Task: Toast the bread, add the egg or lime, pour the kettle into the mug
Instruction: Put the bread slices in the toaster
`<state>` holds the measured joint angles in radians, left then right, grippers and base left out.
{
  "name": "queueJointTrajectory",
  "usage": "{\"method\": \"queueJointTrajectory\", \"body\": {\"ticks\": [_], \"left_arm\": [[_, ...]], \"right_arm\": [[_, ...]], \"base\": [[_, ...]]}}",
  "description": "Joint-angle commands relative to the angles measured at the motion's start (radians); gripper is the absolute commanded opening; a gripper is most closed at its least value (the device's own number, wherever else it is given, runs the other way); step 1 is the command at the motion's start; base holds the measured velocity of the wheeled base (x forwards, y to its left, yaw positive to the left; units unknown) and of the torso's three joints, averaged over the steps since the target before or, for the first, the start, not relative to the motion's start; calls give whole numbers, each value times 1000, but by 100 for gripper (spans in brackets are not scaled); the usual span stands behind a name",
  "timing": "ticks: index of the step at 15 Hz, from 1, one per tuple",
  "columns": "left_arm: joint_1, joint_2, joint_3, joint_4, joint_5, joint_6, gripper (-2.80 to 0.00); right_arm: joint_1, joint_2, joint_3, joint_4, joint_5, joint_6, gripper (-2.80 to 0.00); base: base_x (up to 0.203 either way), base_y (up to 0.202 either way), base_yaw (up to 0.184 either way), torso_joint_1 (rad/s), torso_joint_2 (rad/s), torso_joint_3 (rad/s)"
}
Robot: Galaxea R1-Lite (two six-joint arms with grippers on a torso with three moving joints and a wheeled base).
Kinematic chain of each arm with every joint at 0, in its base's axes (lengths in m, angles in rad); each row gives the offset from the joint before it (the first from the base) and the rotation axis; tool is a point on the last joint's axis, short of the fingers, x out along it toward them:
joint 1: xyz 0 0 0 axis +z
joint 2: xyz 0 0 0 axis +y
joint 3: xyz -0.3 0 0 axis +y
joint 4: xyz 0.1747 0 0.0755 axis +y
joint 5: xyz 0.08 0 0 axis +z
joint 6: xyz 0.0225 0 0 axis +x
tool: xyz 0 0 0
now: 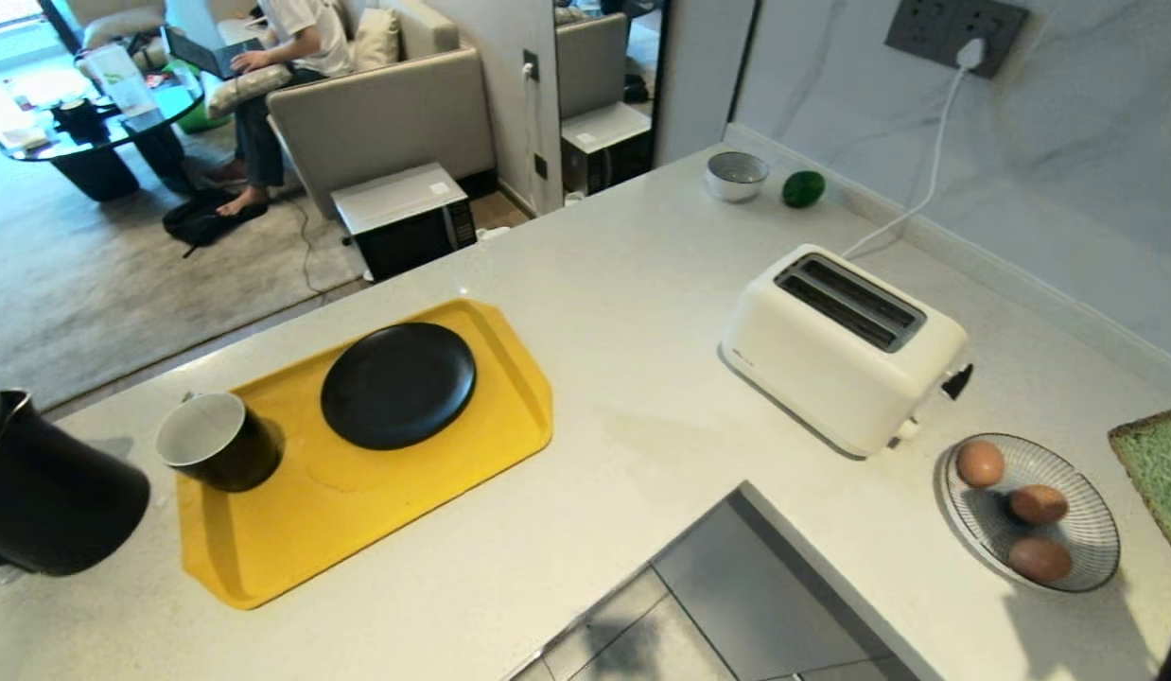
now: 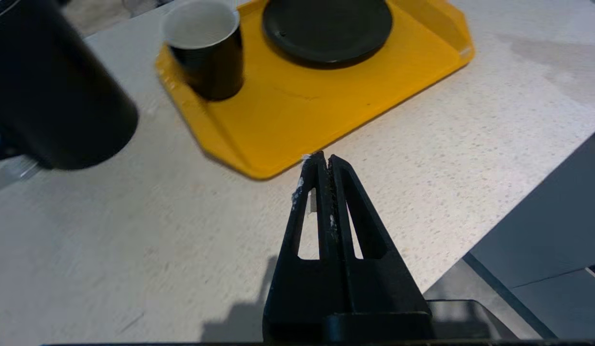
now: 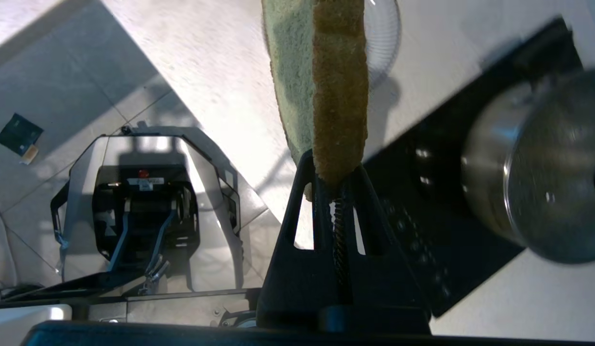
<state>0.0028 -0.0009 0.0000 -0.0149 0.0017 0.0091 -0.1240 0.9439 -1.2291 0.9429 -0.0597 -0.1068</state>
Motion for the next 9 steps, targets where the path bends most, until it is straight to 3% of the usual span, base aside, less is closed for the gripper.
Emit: {"method": "queueJointTrajectory", "body": {"ticks": [1,3,7,9], "left_arm": [[0,1,0,0,0,0,-280],[0,1,0,0,0,0,-280],[0,1,0,0,0,0,-280],[0,1,0,0,0,0,-280]], "right_arm": [[3,-1,0,4,1,-2,-280],[1,-1,0,0,3,-2,-280],[1,2,-9,-8,12,-11,-280],[1,5,-4,-56,14,-54,-280]], "base": [[2,9,-153,7,2,-2],[0,5,-106,0,3,1],[0,0,0,0,0,0],[0,0,0,0,0,0]]}}
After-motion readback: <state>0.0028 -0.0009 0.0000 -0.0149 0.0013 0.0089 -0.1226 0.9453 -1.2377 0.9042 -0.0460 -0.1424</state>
